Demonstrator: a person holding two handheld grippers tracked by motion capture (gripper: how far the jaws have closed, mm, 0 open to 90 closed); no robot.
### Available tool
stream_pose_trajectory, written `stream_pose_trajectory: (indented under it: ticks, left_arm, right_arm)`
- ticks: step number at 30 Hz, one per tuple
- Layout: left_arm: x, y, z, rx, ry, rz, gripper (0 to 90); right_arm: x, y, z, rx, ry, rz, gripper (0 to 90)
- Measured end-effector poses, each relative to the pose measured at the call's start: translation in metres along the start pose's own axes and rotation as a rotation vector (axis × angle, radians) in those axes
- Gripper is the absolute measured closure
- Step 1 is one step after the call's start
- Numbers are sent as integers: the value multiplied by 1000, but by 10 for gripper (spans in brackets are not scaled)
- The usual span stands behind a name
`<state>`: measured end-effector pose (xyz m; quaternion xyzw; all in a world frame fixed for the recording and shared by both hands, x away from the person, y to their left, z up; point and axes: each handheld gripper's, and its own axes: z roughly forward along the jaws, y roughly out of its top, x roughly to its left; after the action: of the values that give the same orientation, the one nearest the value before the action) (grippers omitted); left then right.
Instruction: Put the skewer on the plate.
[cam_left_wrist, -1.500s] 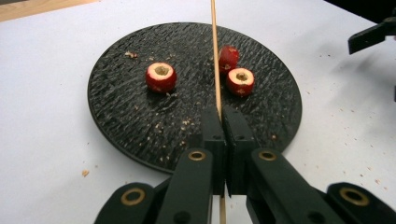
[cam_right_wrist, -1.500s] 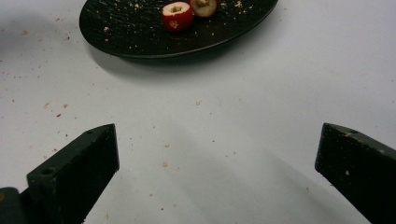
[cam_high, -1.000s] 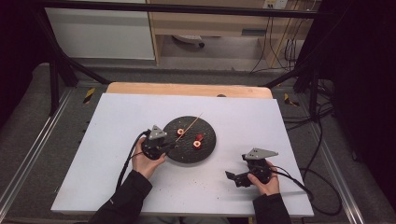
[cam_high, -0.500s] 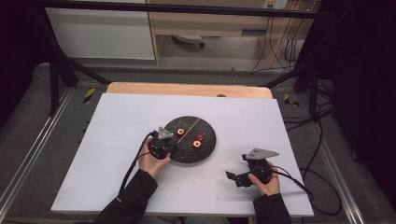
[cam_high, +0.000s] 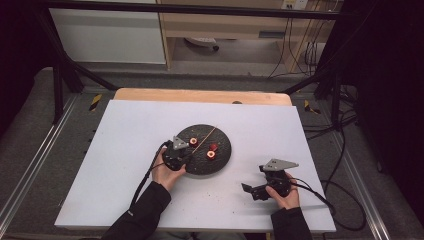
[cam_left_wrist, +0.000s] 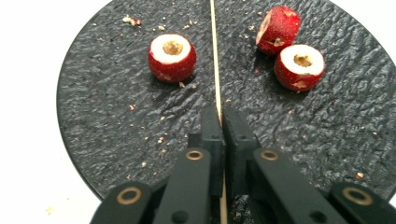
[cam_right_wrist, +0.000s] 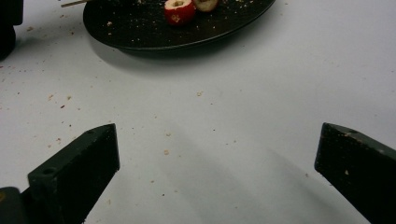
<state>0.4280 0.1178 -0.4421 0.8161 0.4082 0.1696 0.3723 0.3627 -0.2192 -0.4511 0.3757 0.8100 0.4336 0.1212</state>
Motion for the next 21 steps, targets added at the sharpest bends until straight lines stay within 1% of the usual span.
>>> stream_pose_trajectory:
  ticks: [6,8,9,12,13,14,15,17,21]
  left_arm:
    - [2,1,-12,-21,-43,3,708]
    - [3,2,-18,-30,-68,5,644]
    - [3,2,-22,-34,-77,6,596]
    - [5,0,-31,-38,-80,34,463]
    - [7,-1,-34,-36,-91,44,410]
    - [8,-2,-37,-39,-99,52,389]
    - [9,-3,-41,-39,-103,66,377]
    - [12,-7,-48,-36,-116,83,320]
    - [22,-17,-62,-33,-155,80,226]
  right_arm:
    - [0,0,0,-5,-1,-2,12]
    - [0,0,-1,-2,-5,0,11]
    - [0,0,-1,-3,-5,1,10]
    - [-1,0,-2,-9,-5,0,9]
    - [-1,0,-2,-12,-6,4,9]
    - [-1,1,-3,-13,-6,2,9]
    - [-1,1,-3,-14,-5,12,9]
    - [-2,1,-4,-18,-5,13,8]
    - [-3,1,-5,-24,0,28,9]
